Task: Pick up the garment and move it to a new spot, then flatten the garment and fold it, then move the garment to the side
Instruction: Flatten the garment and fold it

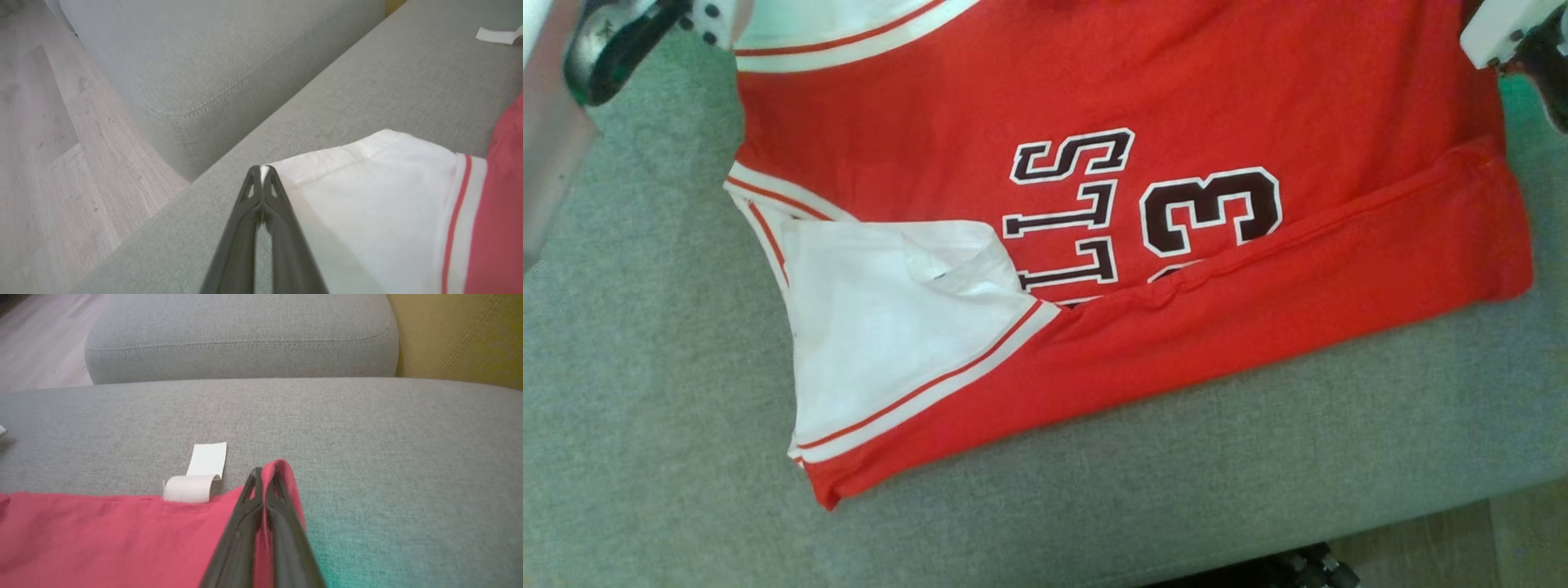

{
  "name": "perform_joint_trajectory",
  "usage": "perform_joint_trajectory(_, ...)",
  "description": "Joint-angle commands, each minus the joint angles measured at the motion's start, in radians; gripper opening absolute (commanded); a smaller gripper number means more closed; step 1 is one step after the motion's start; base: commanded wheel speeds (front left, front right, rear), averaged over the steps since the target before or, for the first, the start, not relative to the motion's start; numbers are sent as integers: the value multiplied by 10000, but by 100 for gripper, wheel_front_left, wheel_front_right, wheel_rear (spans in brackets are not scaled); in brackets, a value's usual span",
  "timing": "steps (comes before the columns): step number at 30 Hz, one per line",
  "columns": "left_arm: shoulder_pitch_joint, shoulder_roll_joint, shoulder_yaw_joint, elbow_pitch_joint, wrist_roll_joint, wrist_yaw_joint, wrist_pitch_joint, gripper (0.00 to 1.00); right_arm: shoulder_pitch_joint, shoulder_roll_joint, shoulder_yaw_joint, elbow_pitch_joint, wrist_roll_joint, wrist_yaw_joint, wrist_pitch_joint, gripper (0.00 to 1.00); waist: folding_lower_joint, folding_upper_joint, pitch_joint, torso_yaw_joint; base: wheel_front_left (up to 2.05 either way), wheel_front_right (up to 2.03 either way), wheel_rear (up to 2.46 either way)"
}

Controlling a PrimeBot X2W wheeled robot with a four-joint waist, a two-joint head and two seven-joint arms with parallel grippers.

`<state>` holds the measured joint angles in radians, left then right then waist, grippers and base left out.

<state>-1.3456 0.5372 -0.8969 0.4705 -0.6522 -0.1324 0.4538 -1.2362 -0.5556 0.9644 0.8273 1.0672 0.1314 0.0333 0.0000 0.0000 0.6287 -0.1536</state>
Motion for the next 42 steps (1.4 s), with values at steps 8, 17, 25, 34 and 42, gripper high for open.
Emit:
perform_joint_trajectory(8,-1019,357,489,179,485,80,-1679,0,-108,-775,-56,-286,815,-7,-511,0,0,0,-260,201,0,0,0)
perform_joint_trajectory(17,-435,107,661,326,-25,88,-2739,0,775,-1642,-260,-968,2016,-7,-883,0,0,0,-797,687,0,0,0)
perform_joint_trajectory(25,1244,548,530,-916,-511,154,-3284,0,2010,-2422,-127,-1624,2501,-7,-1323,0,0,0,-1405,1180,0,0,0)
perform_joint_trajectory(34,3385,1300,352,-2618,-767,854,-3696,0,3326,-3005,9,-2304,2773,-7,-1924,0,0,0,-1990,1468,0,0,0)
perform_joint_trajectory(42,5176,1958,172,-4209,-971,1665,-3931,0,4577,-3497,-41,-2839,2948,-7,-2485,0,0,0,-2290,1586,0,0,0)
